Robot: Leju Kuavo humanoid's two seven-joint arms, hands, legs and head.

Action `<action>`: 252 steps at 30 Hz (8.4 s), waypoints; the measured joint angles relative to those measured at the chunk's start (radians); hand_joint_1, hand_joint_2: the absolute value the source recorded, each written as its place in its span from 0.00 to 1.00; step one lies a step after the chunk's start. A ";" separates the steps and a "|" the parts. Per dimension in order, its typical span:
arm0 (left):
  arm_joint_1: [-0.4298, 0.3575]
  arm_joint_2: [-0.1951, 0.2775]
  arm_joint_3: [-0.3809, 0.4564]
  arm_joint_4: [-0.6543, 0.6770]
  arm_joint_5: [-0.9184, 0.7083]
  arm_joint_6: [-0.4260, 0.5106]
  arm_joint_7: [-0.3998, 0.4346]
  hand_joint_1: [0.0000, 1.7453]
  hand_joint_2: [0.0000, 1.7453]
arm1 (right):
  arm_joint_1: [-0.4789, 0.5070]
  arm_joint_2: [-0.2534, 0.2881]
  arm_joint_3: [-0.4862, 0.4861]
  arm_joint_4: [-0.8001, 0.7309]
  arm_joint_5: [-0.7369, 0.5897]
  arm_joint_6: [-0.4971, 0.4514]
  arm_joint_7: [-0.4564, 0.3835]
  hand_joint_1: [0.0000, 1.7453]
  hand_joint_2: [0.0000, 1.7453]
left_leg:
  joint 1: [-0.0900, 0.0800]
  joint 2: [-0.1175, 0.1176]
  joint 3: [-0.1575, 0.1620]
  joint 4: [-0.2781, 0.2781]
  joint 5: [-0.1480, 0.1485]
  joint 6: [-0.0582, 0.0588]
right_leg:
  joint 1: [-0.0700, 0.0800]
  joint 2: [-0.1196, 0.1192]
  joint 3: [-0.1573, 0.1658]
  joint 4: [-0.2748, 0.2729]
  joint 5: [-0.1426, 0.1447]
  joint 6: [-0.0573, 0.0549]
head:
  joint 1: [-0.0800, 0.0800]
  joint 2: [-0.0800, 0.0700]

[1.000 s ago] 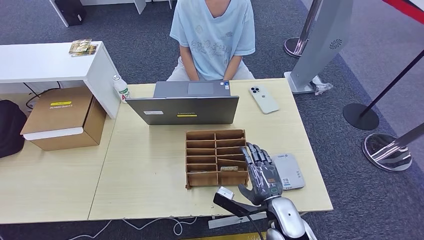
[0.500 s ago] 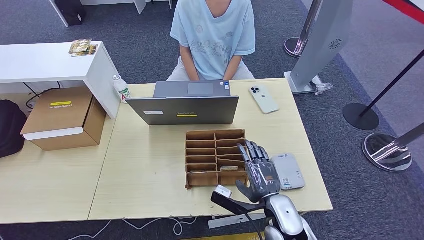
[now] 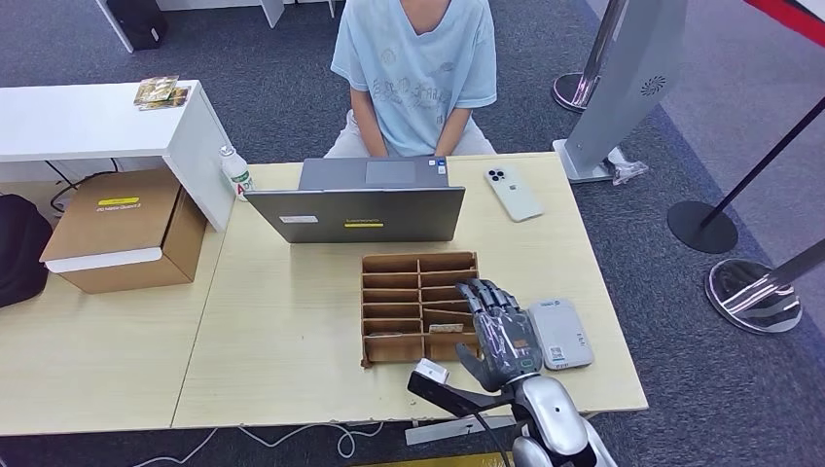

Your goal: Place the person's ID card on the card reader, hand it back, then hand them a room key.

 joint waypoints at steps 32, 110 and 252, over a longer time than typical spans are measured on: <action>0.000 0.004 0.000 0.000 0.000 -0.007 -0.001 0.00 0.00 | -0.042 0.003 0.057 0.043 -0.033 0.006 -0.016 0.20 1.00 | 0.000 0.000 0.000 0.000 0.000 0.000 | 0.000 0.000 0.000 0.000 0.000 0.000 | 0.000 0.000; -0.001 0.004 0.002 0.000 0.000 0.007 -0.001 0.00 0.00 | -0.033 0.003 0.029 0.066 -0.009 0.004 0.017 0.41 1.00 | 0.000 0.000 0.000 0.000 0.000 0.000 | 0.000 0.000 0.000 0.000 0.000 0.000 | 0.000 0.000; -0.005 0.008 -0.046 0.000 0.016 0.006 -0.004 0.00 0.00 | -0.376 -0.049 -0.152 -0.036 -1.378 0.381 -0.293 1.00 1.00 | 0.000 0.003 0.001 0.001 0.004 -0.001 | 0.000 0.003 0.001 0.003 0.004 -0.001 | 0.001 0.000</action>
